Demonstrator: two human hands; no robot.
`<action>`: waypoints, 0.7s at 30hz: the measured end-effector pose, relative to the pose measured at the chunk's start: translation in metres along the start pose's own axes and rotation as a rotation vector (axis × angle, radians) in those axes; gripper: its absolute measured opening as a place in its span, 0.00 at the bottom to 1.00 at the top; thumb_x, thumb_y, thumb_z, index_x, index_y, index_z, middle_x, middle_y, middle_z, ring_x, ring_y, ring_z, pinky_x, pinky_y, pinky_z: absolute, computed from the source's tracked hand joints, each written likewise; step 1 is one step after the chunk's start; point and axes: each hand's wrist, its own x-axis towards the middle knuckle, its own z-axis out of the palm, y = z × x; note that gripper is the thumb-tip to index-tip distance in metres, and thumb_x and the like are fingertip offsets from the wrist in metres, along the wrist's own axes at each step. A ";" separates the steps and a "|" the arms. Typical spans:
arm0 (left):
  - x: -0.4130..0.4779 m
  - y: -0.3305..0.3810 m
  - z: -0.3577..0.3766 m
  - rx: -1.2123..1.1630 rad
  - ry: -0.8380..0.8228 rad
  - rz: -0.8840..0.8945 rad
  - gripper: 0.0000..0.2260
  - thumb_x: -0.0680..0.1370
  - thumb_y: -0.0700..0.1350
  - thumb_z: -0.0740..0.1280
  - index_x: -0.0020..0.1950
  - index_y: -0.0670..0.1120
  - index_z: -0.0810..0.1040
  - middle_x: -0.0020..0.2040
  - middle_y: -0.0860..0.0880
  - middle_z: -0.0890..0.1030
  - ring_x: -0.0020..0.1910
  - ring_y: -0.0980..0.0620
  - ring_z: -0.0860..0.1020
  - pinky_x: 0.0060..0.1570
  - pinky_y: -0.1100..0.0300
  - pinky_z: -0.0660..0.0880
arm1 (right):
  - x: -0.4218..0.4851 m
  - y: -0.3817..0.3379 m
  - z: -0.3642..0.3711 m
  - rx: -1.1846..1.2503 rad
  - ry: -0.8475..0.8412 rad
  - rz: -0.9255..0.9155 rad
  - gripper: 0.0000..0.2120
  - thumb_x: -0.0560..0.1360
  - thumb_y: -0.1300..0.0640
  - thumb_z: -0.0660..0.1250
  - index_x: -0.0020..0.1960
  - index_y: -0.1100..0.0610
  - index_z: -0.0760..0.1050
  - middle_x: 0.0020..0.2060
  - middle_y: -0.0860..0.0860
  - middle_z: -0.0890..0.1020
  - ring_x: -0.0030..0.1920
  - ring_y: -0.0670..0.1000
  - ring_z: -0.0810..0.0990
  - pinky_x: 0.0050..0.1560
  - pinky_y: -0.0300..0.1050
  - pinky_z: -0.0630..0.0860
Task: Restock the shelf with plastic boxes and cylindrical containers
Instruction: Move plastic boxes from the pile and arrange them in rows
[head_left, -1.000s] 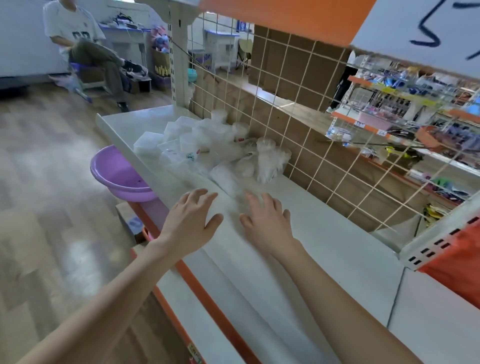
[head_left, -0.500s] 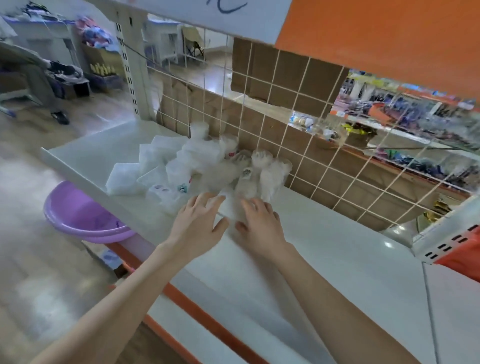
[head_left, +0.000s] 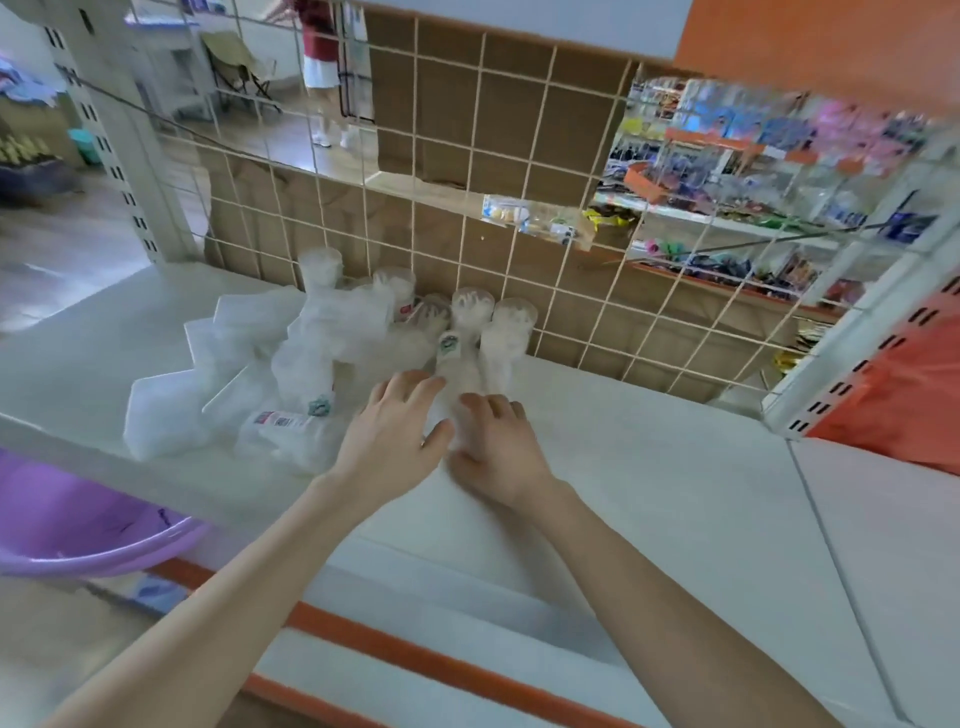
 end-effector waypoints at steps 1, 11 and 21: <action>0.002 0.001 0.002 -0.003 -0.006 0.005 0.21 0.77 0.48 0.62 0.69 0.46 0.67 0.68 0.46 0.67 0.65 0.42 0.66 0.59 0.50 0.68 | -0.004 0.004 0.001 -0.010 0.007 0.025 0.29 0.72 0.52 0.64 0.70 0.58 0.61 0.64 0.56 0.70 0.63 0.58 0.68 0.61 0.50 0.65; 0.017 0.015 0.023 -0.289 -0.133 0.004 0.21 0.79 0.46 0.59 0.72 0.45 0.63 0.70 0.44 0.65 0.69 0.43 0.64 0.60 0.57 0.61 | -0.040 0.024 -0.034 0.913 0.221 0.440 0.08 0.76 0.57 0.62 0.55 0.53 0.73 0.47 0.50 0.78 0.43 0.47 0.76 0.41 0.35 0.69; 0.019 0.018 0.017 -0.697 -0.154 0.025 0.21 0.77 0.44 0.64 0.69 0.46 0.66 0.60 0.50 0.76 0.57 0.56 0.74 0.53 0.64 0.68 | -0.042 0.014 -0.042 1.721 -0.031 0.476 0.16 0.80 0.53 0.51 0.53 0.58 0.75 0.40 0.55 0.84 0.38 0.54 0.83 0.38 0.46 0.76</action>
